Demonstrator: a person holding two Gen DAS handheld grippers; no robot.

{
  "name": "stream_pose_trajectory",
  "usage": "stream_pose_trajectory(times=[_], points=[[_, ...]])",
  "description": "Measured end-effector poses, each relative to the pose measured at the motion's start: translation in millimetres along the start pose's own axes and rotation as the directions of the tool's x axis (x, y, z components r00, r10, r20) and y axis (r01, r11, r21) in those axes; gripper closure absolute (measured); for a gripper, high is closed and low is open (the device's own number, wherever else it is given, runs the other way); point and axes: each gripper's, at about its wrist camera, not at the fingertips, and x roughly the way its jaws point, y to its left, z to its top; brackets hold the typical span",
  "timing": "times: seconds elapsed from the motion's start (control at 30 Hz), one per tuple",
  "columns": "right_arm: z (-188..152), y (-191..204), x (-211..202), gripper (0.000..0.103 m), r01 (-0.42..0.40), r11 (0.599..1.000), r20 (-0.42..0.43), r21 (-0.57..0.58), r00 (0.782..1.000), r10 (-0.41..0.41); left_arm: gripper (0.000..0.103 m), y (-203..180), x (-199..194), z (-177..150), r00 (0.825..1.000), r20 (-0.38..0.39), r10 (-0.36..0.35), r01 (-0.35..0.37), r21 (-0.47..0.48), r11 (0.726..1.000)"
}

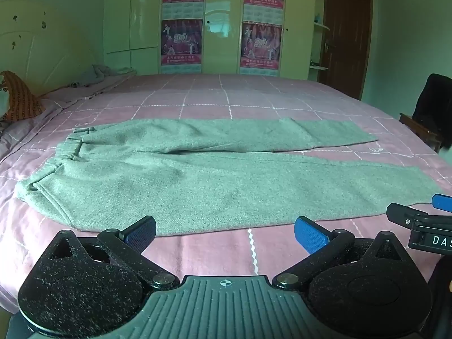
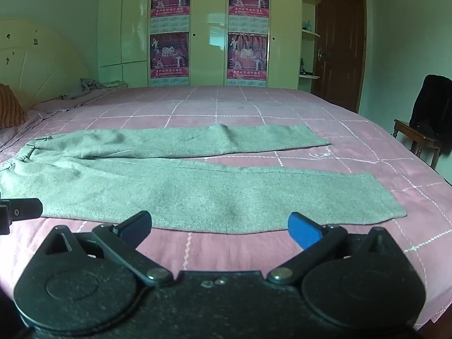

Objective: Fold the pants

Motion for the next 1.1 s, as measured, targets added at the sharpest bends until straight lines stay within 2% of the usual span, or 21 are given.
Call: stream_pose_trajectory(times=[1.1], points=[[-1.0, 0.8, 2.6, 0.0, 0.002, 1.0, -0.01, 0.0, 1.0, -0.002, 0.0, -1.8, 0.3, -1.1, 1.0, -0.002, 0.003, -0.003, 0.007, 1.0]])
